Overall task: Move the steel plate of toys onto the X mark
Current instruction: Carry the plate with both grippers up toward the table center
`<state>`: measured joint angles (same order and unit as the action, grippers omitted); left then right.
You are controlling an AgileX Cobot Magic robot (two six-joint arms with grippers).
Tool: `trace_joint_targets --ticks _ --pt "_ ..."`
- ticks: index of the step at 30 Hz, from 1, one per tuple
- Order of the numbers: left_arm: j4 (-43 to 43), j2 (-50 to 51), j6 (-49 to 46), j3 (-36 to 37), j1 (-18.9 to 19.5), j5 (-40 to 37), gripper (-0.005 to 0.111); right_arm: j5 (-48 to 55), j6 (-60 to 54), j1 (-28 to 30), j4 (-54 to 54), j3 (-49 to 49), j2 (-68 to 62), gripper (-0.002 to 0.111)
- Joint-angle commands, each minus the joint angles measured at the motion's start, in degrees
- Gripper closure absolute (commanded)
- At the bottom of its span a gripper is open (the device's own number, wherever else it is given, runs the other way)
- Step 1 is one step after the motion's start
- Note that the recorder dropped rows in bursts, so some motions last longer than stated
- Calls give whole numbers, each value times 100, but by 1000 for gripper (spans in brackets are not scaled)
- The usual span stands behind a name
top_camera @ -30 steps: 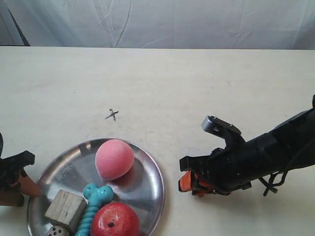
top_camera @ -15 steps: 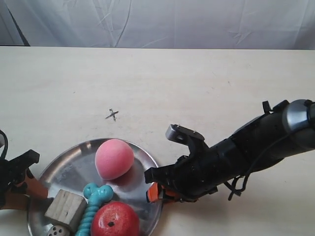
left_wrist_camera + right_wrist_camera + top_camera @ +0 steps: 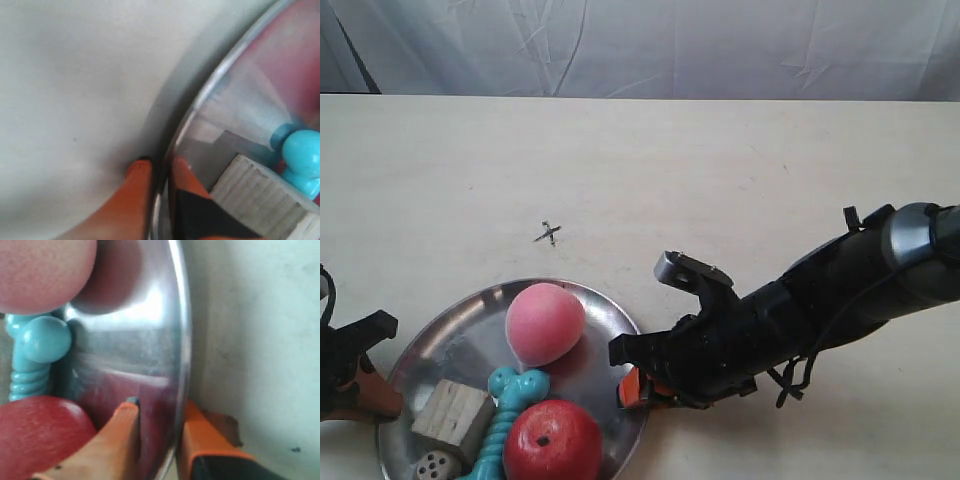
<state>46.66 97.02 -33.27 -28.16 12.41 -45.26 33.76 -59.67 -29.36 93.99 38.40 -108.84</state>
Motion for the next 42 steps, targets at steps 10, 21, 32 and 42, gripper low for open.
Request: trace_joint_targets --ticks 10,21,32,42 --pt "917 65 -625 -136 0 -317 107 -144 15 -69 -5 17 -66 108" --pt "1098 65 -476 -971 0 -656 107 53 1418 335 -1481 823 -66 108" --pt "1351 721 -219 -2323 -161 -545 107 302 2842 799 -2736 2447 -287 108" --pt "1053 2081 78 -4021 -738 -589 107 811 4046 952 -3701 4237 -1504 108"
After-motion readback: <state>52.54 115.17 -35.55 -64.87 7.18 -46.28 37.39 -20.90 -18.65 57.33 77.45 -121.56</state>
